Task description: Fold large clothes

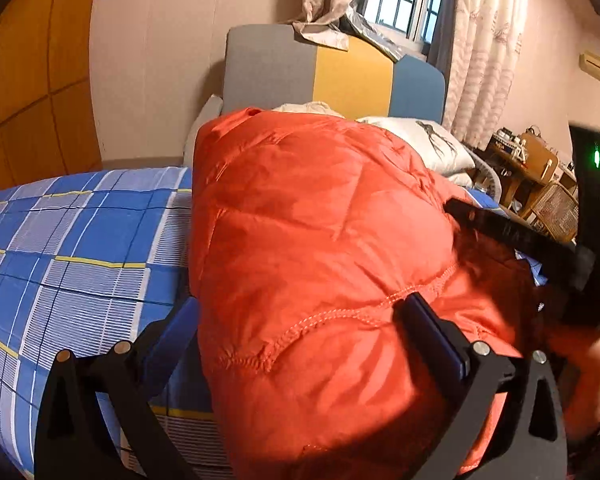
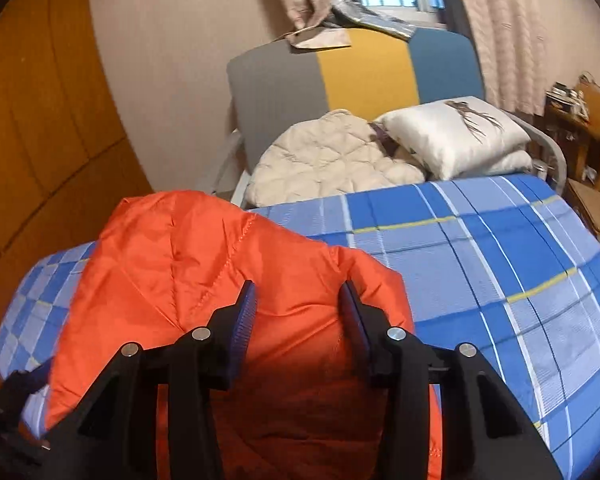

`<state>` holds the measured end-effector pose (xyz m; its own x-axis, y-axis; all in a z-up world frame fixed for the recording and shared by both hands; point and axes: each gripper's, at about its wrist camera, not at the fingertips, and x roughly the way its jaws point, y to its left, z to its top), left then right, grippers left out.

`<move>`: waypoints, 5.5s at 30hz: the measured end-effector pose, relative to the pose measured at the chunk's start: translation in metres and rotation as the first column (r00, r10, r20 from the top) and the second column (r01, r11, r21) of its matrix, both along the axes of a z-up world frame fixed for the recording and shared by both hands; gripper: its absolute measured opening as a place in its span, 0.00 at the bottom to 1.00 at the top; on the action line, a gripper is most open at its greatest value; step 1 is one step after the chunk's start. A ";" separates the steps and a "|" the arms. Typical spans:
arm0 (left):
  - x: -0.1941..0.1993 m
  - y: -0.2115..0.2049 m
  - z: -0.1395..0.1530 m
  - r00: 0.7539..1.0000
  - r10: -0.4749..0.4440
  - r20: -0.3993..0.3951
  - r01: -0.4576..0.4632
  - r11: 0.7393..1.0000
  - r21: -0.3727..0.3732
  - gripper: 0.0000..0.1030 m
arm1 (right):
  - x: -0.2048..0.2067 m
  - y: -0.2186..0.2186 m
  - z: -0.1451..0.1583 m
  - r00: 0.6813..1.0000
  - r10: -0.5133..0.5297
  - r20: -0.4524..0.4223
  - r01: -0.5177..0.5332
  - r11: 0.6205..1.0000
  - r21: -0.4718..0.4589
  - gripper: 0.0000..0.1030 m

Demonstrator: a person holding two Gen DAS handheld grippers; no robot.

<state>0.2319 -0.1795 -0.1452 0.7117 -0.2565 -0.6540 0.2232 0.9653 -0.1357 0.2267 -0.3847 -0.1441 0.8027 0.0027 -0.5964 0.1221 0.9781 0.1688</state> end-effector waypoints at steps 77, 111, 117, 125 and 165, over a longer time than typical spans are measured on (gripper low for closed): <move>-0.004 -0.007 -0.019 0.988 0.041 -0.146 -0.031 0.997 0.066 0.98 | -0.044 -0.026 -0.041 0.986 -0.068 -0.154 0.081 0.994 0.080 0.90; 0.010 0.065 -0.065 0.895 -0.250 -0.369 0.046 0.876 -0.480 0.98 | -0.023 -0.064 -0.047 0.917 0.193 -0.349 -0.063 0.935 0.350 0.97; 0.014 0.064 -0.072 0.886 -0.299 -0.354 0.084 0.855 -0.512 0.98 | -0.004 -0.069 -0.064 0.881 0.323 -0.346 -0.153 0.886 0.438 0.97; 0.011 0.070 -0.054 0.939 -0.206 -0.274 0.069 0.897 -0.438 0.98 | 0.007 -0.072 -0.055 0.867 0.337 -0.366 -0.163 0.888 0.431 0.97; 0.038 0.049 -0.100 0.922 0.030 -0.386 -0.242 0.823 -0.513 0.98 | 0.041 -0.070 -0.109 0.863 0.336 -0.377 -0.014 0.762 0.647 0.97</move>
<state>0.2701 -0.1308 -0.2453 0.5209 -0.5603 -0.6441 -0.0684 0.7247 -0.6857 0.2681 -0.4542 -0.2536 0.3921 0.6017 -0.6959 0.1765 0.6932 0.6988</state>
